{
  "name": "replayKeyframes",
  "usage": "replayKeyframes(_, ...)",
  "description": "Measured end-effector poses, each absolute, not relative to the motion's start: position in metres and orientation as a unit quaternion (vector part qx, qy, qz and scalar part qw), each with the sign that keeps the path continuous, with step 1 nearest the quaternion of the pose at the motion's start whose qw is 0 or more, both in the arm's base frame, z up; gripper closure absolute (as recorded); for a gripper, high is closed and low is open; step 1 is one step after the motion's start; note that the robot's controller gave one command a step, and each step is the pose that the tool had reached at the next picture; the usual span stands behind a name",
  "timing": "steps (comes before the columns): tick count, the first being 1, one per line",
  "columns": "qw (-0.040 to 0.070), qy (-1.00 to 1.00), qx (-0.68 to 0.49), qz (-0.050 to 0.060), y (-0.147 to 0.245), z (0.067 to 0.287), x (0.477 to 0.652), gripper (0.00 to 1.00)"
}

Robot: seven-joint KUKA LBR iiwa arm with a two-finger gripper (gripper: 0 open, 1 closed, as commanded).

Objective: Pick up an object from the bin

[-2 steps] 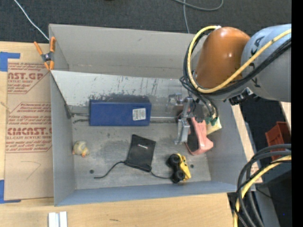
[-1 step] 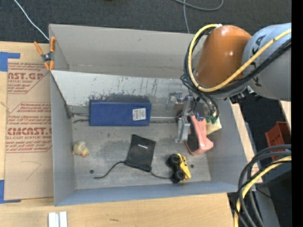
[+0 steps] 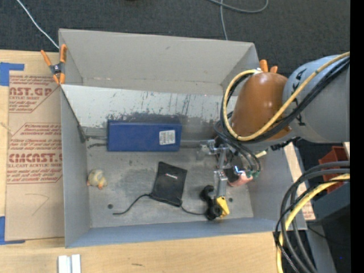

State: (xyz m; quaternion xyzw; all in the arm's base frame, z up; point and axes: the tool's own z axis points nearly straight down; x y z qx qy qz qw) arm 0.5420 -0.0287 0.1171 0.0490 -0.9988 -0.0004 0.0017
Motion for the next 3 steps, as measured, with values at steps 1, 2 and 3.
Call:
replayKeyframes(1,-0.002,-0.997,0.075,0.001,-0.113,0.127,0.551,0.00)
replayKeyframes(2,0.000,-0.983,0.184,-0.001,-0.095,0.074,0.510,0.00)
replayKeyframes(3,-0.002,-0.957,0.292,0.001,-0.081,0.070,0.540,0.00)
